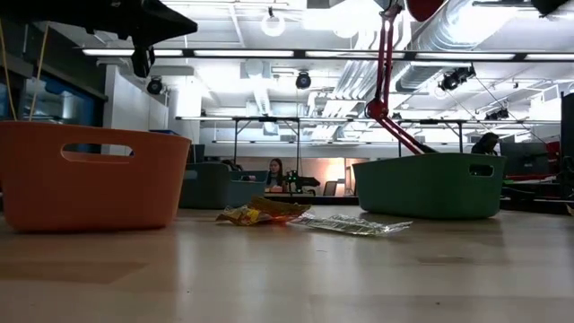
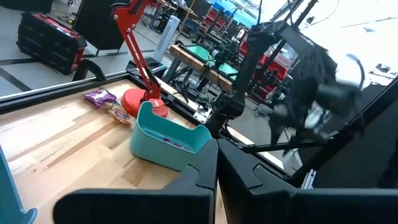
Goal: Sort candy
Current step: Put the purple candy into the green bin
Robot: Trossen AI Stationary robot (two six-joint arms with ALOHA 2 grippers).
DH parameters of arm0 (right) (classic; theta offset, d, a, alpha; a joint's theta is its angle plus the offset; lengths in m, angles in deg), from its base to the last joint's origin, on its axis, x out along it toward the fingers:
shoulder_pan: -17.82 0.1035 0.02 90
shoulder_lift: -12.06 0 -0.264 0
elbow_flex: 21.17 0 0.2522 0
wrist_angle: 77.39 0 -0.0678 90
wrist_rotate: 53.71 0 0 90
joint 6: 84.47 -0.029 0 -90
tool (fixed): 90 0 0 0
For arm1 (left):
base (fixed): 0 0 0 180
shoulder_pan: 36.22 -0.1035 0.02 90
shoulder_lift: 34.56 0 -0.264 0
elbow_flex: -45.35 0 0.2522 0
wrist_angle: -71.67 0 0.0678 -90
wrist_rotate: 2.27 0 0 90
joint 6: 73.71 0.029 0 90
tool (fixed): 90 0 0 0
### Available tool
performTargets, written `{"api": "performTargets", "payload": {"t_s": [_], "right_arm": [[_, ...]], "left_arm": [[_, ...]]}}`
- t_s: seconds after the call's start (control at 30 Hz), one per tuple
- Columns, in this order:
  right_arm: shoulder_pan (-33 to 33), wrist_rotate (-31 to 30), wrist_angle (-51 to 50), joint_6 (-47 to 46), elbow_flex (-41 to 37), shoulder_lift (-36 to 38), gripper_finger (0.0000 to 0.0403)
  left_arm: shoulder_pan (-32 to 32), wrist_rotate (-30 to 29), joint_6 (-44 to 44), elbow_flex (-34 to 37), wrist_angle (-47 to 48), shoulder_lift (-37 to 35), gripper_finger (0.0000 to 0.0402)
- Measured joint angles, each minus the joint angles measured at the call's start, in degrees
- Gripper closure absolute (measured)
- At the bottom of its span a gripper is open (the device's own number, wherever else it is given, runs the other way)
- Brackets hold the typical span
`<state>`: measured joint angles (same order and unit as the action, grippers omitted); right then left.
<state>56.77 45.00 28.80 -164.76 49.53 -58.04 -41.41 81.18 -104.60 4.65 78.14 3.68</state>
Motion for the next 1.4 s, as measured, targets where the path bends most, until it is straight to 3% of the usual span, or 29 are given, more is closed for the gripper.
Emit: {"api": "performTargets", "payload": {"t_s": [0.13, 0.23, 0.73, 0.8, 0.9, 1.1, 1.2, 1.3, 1.4], "right_arm": [[4.5, 4.6, 3.6, -12.7, -6.1, -4.6, 0.0247], [6.2, 3.8, 4.3, -17.1, -8.4, -7.6, 0.0251], [6.3, 1.4, 14.8, -22.8, -16.6, -16.0, 0.0267], [6.3, 0.8, 14.5, -21.6, -16.6, -16.1, 0.0293], [6.4, -0.3, 13.0, -18.0, -14.8, -16.0, 0.0375], [6.7, -1.8, -2.6, -12.4, -3.5, -11.9, 0.04], [6.1, -9.1, -13.9, -12.1, 5.5, -8.6, 0.04], [4.1, -22.8, -21.5, -12.2, 12.4, -5.9, 0.0401], [0.0, -36.1, -23.0, -12.2, 14.3, -3.5, 0.0402]], "left_arm": [[0.0, 0.0, -0.3, 0.0, 0.0, 0.0, 0.0401], [0.0, 0.0, 0.0, 0.0, 0.0, 0.0, 0.0401], [0.0, -0.1, -0.3, 0.0, 0.2, 0.0, 0.0401], [0.0, -0.1, -0.3, 0.0, 0.2, 0.0, 0.0401], [0.0, -0.1, -0.4, 0.0, 0.2, 0.0, 0.0401], [0.0, -0.1, -0.4, 0.0, 0.1, 0.0, 0.0401], [0.0, -0.1, -0.4, 0.0, -0.3, 0.0, 0.0402], [0.0, -0.1, -0.4, 0.0, -0.5, 0.0, 0.0401], [0.0, -0.1, -0.4, 0.0, -1.9, 0.0, 0.0402]]}}
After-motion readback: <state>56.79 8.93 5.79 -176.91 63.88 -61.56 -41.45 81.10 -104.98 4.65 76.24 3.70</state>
